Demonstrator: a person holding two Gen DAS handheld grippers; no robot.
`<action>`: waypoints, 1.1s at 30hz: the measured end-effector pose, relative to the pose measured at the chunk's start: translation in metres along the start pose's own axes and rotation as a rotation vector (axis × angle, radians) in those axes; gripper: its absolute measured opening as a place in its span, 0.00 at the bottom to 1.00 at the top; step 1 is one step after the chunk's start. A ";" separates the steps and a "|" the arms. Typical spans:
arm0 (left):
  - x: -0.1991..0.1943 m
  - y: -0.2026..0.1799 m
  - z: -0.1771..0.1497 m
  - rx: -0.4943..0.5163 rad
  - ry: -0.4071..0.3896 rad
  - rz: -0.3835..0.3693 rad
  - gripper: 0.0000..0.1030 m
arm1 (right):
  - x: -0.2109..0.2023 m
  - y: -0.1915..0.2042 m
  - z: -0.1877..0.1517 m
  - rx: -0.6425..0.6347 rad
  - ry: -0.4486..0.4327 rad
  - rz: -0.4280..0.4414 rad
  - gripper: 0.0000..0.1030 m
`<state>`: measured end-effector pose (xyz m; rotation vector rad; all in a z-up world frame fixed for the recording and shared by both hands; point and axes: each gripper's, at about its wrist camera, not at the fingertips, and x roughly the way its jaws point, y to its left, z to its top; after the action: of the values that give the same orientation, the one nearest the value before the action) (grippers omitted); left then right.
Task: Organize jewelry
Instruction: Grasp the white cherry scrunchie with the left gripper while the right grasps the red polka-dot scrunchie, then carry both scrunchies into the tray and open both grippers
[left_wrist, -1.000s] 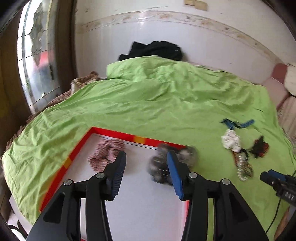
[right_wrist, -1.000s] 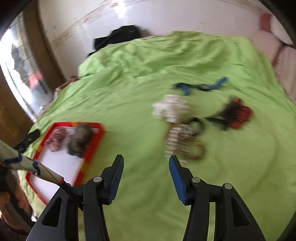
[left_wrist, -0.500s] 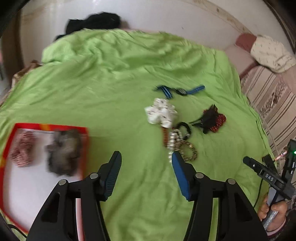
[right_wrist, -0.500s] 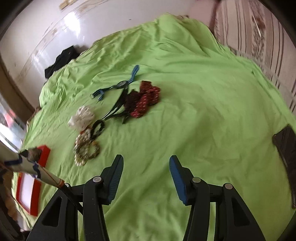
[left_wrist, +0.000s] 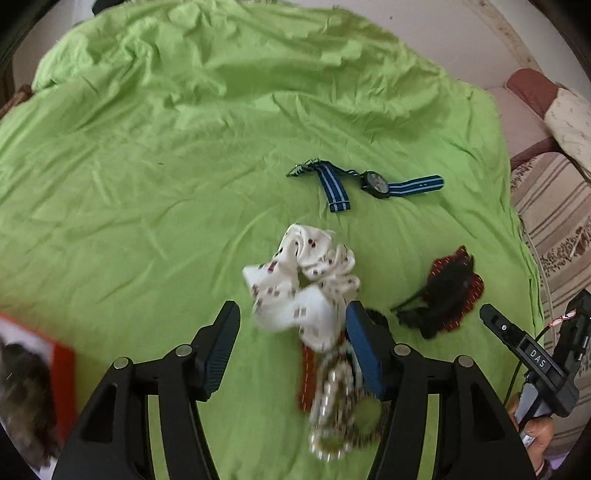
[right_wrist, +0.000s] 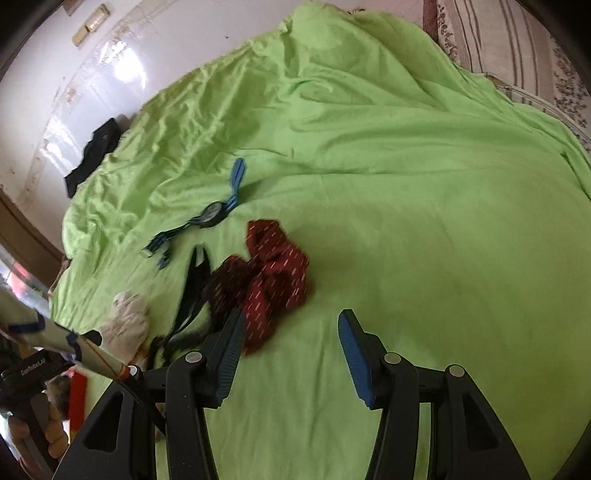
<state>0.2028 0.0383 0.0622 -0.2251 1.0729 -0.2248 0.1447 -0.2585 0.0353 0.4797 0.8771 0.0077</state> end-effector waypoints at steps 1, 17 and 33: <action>0.006 0.000 0.003 -0.004 0.007 -0.011 0.58 | 0.006 -0.001 0.003 0.010 0.008 0.005 0.54; 0.004 -0.018 -0.014 0.079 0.041 -0.039 0.14 | -0.013 -0.004 -0.005 0.064 0.011 0.059 0.07; -0.167 -0.010 -0.094 0.120 -0.161 -0.041 0.14 | -0.149 0.016 -0.061 -0.016 -0.075 0.096 0.07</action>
<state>0.0423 0.0703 0.1622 -0.1549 0.8929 -0.3023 0.0059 -0.2492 0.1185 0.5040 0.7793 0.0837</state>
